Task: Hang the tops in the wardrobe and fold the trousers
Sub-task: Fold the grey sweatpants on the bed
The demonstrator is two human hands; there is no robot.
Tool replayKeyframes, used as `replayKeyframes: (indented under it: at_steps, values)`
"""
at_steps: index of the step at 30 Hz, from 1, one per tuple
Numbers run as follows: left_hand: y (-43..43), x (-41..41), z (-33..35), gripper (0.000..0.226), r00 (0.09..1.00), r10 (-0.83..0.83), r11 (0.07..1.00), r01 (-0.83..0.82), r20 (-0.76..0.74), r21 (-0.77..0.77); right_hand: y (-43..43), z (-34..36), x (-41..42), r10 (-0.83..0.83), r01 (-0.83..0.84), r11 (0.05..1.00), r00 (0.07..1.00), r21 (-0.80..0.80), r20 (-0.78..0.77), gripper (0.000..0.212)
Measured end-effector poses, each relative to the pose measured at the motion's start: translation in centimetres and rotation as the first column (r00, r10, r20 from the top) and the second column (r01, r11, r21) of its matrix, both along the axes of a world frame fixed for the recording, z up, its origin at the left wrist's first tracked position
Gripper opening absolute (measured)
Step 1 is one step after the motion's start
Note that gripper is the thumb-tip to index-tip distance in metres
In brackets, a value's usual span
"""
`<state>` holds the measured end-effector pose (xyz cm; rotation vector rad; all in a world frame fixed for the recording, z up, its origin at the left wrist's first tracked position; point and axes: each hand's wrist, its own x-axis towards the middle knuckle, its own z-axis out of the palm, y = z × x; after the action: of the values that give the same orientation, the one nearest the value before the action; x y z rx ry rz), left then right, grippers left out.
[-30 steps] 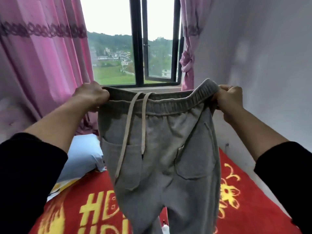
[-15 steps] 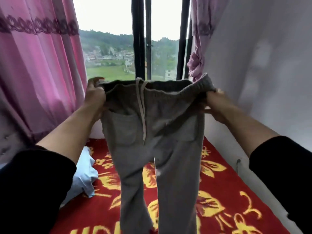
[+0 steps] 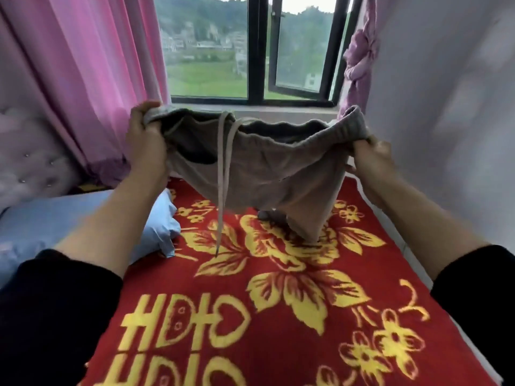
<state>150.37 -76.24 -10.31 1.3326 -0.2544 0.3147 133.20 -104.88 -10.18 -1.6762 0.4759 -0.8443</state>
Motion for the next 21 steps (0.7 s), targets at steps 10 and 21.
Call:
replayKeyframes:
  at_steps: [10, 21]
  values:
    - [5.5, -17.1, -24.6, 0.036, 0.823, 0.223, 0.946, -0.052, -0.523, 0.321, 4.3, -21.5, -11.9, 0.292, -0.321, 0.946, 0.775, 0.048, -0.561, 0.032]
    - [15.7, -30.9, -40.3, 0.047, 0.560, 0.356, 0.513, 0.553, -0.749, 0.657, 8.8, -36.6, -21.2, 0.205, -0.661, 0.734, 0.002, 0.152, -0.979, 0.028]
